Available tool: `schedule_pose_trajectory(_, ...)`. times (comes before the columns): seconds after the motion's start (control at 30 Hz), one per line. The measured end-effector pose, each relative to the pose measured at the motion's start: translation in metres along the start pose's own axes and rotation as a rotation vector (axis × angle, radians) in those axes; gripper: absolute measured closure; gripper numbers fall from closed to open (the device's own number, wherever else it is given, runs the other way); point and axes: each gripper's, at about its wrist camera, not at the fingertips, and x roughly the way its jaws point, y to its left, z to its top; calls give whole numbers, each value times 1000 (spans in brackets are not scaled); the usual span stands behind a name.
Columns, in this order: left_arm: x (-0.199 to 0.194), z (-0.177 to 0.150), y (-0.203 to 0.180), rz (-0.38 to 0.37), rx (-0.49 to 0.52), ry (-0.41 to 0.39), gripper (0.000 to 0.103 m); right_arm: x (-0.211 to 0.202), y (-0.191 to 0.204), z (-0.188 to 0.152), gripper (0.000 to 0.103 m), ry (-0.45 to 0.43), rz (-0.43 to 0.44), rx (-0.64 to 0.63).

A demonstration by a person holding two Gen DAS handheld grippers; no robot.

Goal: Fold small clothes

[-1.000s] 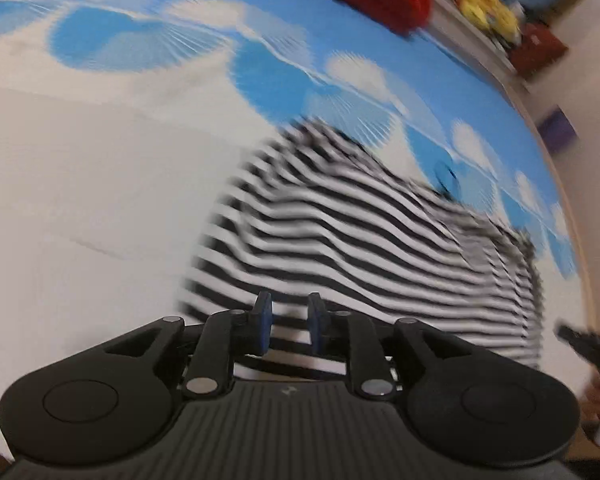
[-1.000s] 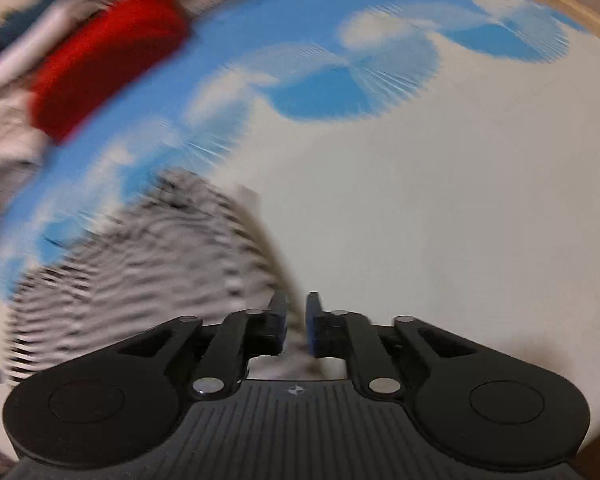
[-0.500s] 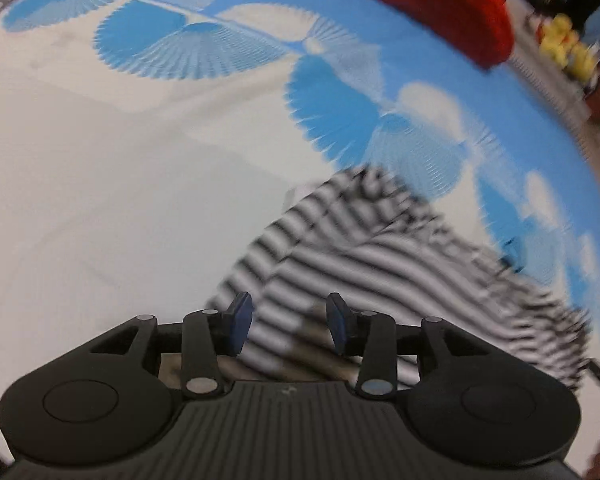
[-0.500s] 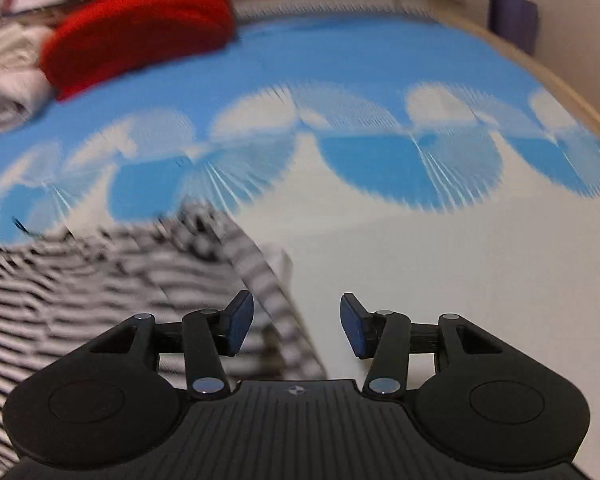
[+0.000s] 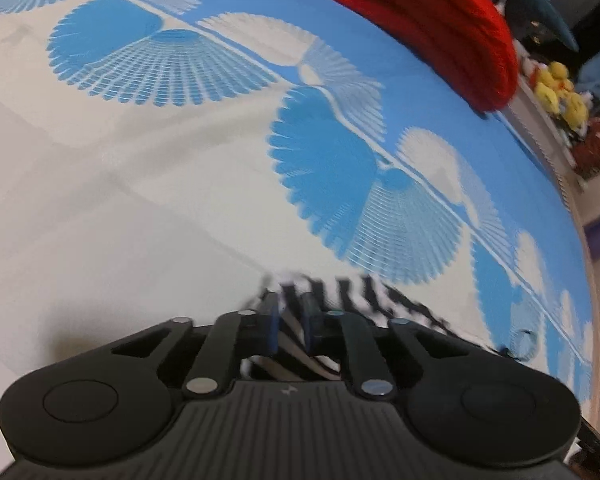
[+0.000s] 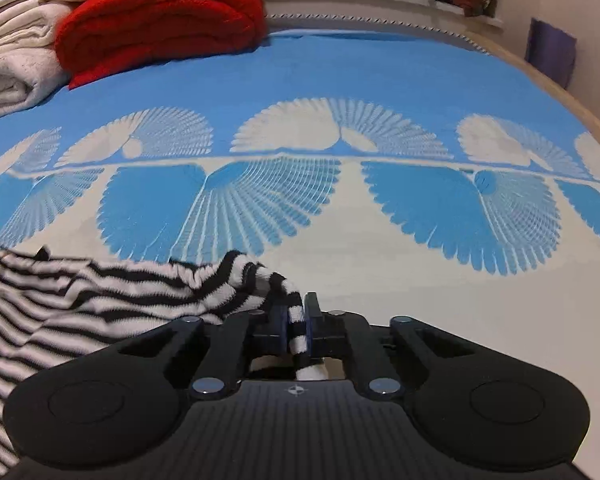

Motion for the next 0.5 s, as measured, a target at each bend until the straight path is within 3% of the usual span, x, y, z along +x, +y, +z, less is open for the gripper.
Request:
schedule_pose_trajectory(0.13, 10, 6, 14, 140, -34, 11, 94, 18, 3, 4, 97, 36, -48, 22)
schedule_pose_trajectory(0.2, 2, 11, 15, 130, -57, 13, 93, 27, 6, 2, 95, 82, -50, 3)
schedule_pose_trajectory(0.23, -11, 13, 7, 97, -14, -24, 93, 26, 8, 3, 95, 86, -51, -13)
schedule_pose_trajectory(0.33, -43, 11, -27, -55, 170, -91, 93, 6, 6, 10, 79, 24, -57, -39)
schedule_pose_trajectory(0.43, -45, -4, -54, -265, 312, 7, 88, -23, -5, 14, 75, -35, 9, -5)
schedule_pose_trajectory(0.47, -39, -10, -62, -288, 357, 41, 88, -31, -8, 14, 74, -44, 42, 2)
schedule_pose_trajectory(0.5, -31, -16, -71, -266, 412, 50, 88, -38, -10, 13, 73, -50, 82, 5)
